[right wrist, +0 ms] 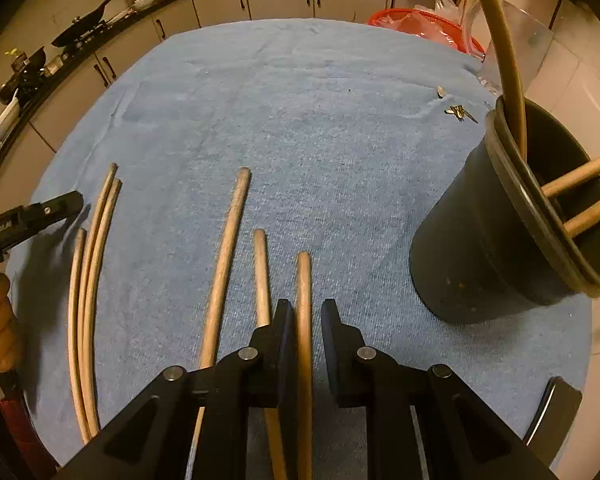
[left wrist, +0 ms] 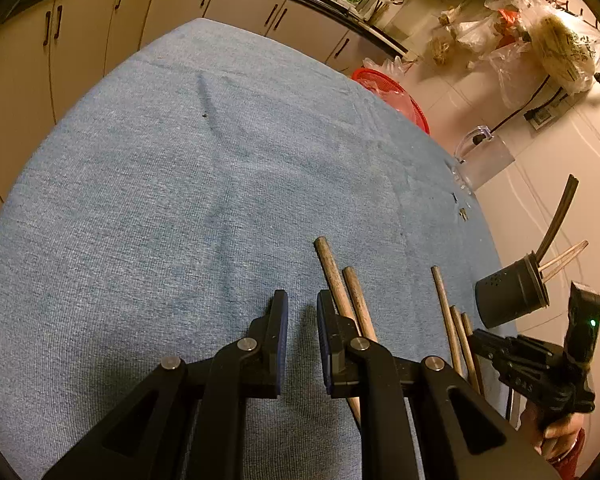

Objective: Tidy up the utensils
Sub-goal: 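Close the left gripper on a chopstick while the right gripper grasps another, then lift both chopsticks upright and carry them over the black holder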

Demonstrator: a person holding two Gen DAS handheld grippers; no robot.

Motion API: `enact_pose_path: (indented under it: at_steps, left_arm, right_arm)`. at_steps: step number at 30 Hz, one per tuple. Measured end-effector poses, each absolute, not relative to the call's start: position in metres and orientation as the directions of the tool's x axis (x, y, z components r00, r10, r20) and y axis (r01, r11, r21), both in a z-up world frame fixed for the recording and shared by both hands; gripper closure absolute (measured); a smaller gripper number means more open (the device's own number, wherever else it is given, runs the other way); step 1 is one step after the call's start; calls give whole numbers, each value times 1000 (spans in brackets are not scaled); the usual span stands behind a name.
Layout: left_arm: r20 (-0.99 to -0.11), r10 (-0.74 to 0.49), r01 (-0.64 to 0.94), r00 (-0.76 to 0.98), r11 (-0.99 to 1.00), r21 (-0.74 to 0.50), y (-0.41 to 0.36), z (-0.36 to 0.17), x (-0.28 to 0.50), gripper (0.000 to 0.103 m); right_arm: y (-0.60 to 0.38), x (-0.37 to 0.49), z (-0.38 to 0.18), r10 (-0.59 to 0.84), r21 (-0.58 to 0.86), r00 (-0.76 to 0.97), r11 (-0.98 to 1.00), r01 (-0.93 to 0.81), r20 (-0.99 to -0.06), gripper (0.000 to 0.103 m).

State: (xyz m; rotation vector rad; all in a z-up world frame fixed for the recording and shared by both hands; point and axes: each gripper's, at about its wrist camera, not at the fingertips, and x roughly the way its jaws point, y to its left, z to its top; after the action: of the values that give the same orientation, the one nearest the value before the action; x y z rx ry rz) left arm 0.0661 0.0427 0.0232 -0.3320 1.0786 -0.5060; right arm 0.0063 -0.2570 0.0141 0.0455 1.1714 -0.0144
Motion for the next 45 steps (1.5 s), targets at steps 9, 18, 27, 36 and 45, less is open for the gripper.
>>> enact_pose_path:
  at_steps: [9, 18, 27, 36, 45]
  left_arm:
    - [-763, -552, 255, 338, 834, -490, 19, 36, 73, 82]
    - [-885, -340, 196, 318, 937, -290, -20, 33, 91, 82]
    - [-920, -242, 147, 308, 967, -206, -28, 32, 88, 88]
    - [-919, -79, 144, 387, 989, -25, -68, 30, 90, 94]
    - [-792, -311, 212, 525, 949, -233, -59, 88, 43, 96]
  right_arm:
    - [-264, -3, 29, 60, 106, 465, 992, 74, -883, 96]
    - [-284, -55, 73, 122, 201, 582, 977, 72, -804, 96]
    - [-294, -75, 85, 181, 263, 625, 964, 41, -760, 96]
    - [-300, -77, 84, 198, 293, 641, 955, 43, -741, 96]
    - [-303, -100, 115, 180, 288, 723, 957, 27, -667, 96]
